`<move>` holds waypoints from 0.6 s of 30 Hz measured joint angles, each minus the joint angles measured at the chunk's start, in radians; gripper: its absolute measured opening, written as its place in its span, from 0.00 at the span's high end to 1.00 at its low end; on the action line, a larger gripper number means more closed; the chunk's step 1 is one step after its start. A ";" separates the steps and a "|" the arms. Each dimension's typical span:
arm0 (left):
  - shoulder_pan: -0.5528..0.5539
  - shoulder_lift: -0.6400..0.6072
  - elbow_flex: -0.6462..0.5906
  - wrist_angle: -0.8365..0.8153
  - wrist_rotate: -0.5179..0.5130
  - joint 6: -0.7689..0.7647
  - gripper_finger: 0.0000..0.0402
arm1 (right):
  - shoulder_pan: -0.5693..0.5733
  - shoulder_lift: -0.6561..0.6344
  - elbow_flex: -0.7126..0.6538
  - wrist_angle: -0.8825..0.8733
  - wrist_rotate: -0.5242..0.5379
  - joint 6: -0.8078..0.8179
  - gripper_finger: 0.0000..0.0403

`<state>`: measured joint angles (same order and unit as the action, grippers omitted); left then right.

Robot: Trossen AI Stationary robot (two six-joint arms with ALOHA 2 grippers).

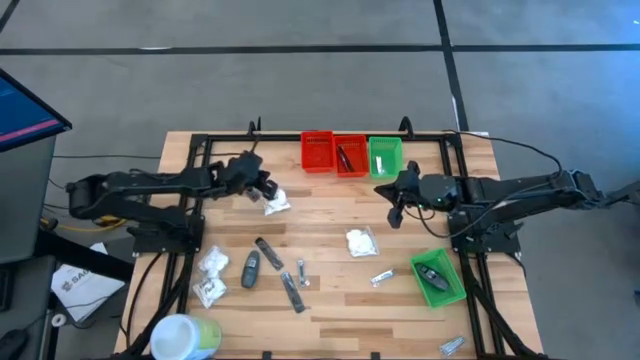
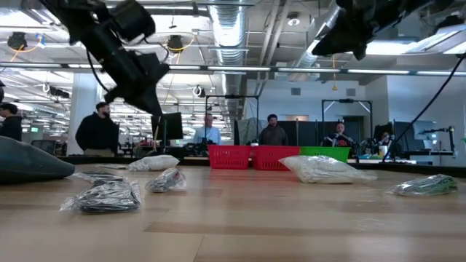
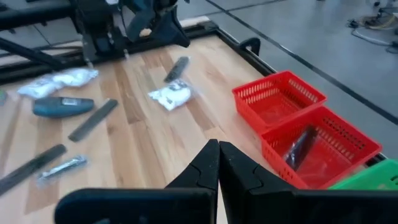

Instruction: Pick & Place Travel size toiletries

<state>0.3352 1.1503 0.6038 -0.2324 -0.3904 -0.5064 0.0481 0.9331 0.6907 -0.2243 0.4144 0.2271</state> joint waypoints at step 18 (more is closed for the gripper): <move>-0.033 0.455 0.004 0.267 0.191 0.068 1.00 | -0.112 0.136 0.000 0.046 -0.140 0.001 1.00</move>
<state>0.3025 1.6054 0.6082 0.0343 -0.1998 -0.4389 -0.0640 1.0687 0.6903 -0.1784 0.2743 0.2279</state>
